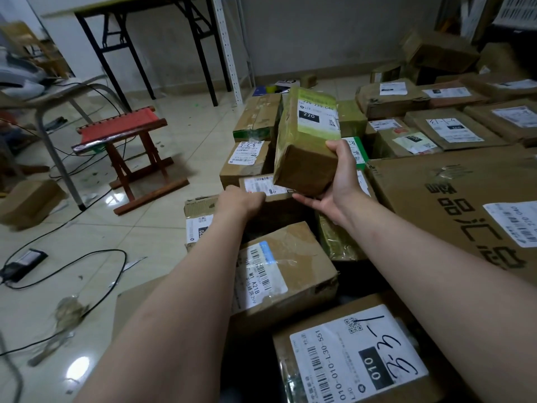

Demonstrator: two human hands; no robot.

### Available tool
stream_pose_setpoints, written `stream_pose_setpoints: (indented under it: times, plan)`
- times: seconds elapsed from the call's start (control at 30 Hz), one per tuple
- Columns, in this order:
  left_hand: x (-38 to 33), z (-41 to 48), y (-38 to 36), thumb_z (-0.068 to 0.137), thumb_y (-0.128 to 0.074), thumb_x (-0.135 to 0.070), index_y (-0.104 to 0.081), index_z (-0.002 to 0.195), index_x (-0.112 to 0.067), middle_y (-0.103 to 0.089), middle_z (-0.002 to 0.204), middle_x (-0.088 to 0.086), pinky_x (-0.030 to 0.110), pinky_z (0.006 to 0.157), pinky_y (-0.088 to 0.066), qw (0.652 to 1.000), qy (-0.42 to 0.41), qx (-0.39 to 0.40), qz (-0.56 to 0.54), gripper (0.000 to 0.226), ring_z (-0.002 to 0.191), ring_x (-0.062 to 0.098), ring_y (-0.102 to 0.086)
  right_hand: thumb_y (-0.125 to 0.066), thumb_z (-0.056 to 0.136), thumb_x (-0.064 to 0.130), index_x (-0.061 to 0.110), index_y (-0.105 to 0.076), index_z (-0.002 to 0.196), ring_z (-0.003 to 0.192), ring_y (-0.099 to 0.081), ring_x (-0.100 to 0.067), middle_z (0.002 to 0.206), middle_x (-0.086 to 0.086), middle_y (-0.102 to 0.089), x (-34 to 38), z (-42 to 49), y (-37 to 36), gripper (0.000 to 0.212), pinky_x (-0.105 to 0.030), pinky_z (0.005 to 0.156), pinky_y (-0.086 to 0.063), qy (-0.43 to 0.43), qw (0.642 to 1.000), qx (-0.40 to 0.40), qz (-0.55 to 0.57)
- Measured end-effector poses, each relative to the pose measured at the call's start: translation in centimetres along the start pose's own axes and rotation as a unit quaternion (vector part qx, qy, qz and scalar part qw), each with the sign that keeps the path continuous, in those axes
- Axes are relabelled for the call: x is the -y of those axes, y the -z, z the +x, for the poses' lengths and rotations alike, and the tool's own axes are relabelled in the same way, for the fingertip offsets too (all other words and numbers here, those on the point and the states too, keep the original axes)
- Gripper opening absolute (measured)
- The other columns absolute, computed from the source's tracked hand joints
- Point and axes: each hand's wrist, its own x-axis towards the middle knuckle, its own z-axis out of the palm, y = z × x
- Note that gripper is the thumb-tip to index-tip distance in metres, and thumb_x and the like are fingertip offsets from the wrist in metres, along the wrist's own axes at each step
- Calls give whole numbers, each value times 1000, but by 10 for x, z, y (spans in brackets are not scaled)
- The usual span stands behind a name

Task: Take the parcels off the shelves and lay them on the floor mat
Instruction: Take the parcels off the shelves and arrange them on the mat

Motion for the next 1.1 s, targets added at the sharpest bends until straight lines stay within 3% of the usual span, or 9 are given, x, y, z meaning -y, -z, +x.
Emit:
stream_pose_setpoints:
  times: [0.1,0.3,0.4,0.5,0.63,0.77,0.87,0.93,1.1]
  plan:
    - [0,0,-2,92,-58,-46,-53,134,-4,-60,131,15,33,86,-45,998,-16,43,37,60,119,33,-56,-59,81,54,20,-64,107,107,-65,-34,120,-16,-67,0,-1,0,43,-48,74,-60,2,1000,-4,-1]
    - [13,9,5,88,-70,-37,-55,129,-5,-60,129,14,38,94,-47,995,-12,88,-35,54,117,30,-57,-60,81,54,21,-65,102,103,-66,-34,108,-13,-70,2,-1,1,40,-45,69,-60,11,1000,-12,26]
    - [14,10,4,85,-72,-42,-51,132,-9,-57,132,15,43,102,-46,997,-4,74,-5,61,121,31,-54,-59,80,55,20,-65,103,100,-67,-33,104,-12,-71,1,-1,1,42,-46,72,-60,11,999,-14,40]
    - [13,13,1,82,-74,-47,-36,145,-14,-46,143,16,49,107,-42,998,1,65,1,80,130,35,-46,-59,80,56,19,-65,105,100,-66,-34,106,-12,-70,0,-2,1,45,-45,72,-60,9,999,-15,43]
    - [12,20,-6,85,-65,-58,-7,158,-18,-20,162,14,52,119,-23,990,-26,138,17,102,148,34,-20,-59,79,55,20,-65,104,103,-66,-35,109,-13,-70,0,-6,3,44,-46,72,-60,8,999,-18,44]
    - [10,21,-9,64,-70,-76,-21,153,-17,-23,159,13,57,114,-30,983,-27,146,106,118,143,38,-28,-60,80,57,20,-64,110,102,-65,-34,110,-13,-70,2,-10,9,47,-44,68,-59,4,999,-14,52]
    - [11,20,-3,35,-83,-72,-24,149,-14,-32,153,14,58,108,-37,981,-20,176,79,141,137,40,-36,-60,78,59,18,-63,118,102,-65,-36,111,-15,-70,3,-11,13,57,-44,67,-59,2,998,-13,60]
    - [12,20,-1,21,-79,-68,-26,144,-16,-43,143,13,57,104,-41,977,-25,198,79,144,128,38,-44,-59,78,59,18,-63,118,100,-66,-36,111,-16,-70,5,-11,15,58,-44,66,-59,0,998,-8,63]
    - [17,26,-2,20,-79,-61,-25,141,-19,-46,134,12,53,97,-46,981,-20,186,56,139,123,38,-47,-59,79,59,19,-63,116,102,-65,-36,110,-15,-70,3,-10,16,55,-45,65,-59,0,999,2,54]
